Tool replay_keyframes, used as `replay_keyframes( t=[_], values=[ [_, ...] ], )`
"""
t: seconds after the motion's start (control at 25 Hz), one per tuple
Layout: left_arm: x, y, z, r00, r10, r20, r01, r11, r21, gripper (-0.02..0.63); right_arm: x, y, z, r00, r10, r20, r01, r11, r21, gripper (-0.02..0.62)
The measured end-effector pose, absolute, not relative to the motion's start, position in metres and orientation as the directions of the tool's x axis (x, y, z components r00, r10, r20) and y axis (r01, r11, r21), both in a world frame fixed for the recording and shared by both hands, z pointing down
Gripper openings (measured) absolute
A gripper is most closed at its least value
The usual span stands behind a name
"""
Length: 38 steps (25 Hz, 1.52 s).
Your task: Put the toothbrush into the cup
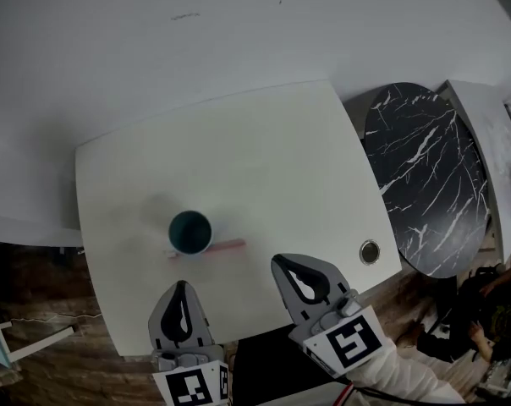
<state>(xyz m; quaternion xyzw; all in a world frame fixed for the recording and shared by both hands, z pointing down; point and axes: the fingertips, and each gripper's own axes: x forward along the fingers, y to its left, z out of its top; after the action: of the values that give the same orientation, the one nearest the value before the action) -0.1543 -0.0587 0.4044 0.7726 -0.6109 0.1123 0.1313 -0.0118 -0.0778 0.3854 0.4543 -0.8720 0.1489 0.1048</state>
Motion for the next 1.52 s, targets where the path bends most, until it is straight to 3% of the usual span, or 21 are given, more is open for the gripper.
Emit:
replay_keyframes(
  t=[0.72, 1.04, 1.52],
  values=[
    [-0.177, -0.068, 0.453, 0.193, -0.898, 0.395, -0.981, -0.171, 0.09, 0.009, -0.064, -0.092, 0.449, -0.673, -0.582, 0.456, -0.698, 0.704, -0.131, 0.006],
    [-0.176, -0.072, 0.463, 0.201, -0.892, 0.405, -0.979, -0.174, 0.102, 0.009, -0.08, -0.089, 0.472, -0.693, -0.506, 0.514, -0.644, 0.755, -0.125, 0.091],
    [-0.177, -0.076, 0.471, 0.213, -0.884, 0.417, -0.977, -0.184, 0.108, 0.009, -0.105, -0.086, 0.524, -0.683, -0.383, 0.622, -0.516, 0.856, -0.039, 0.147]
  ],
)
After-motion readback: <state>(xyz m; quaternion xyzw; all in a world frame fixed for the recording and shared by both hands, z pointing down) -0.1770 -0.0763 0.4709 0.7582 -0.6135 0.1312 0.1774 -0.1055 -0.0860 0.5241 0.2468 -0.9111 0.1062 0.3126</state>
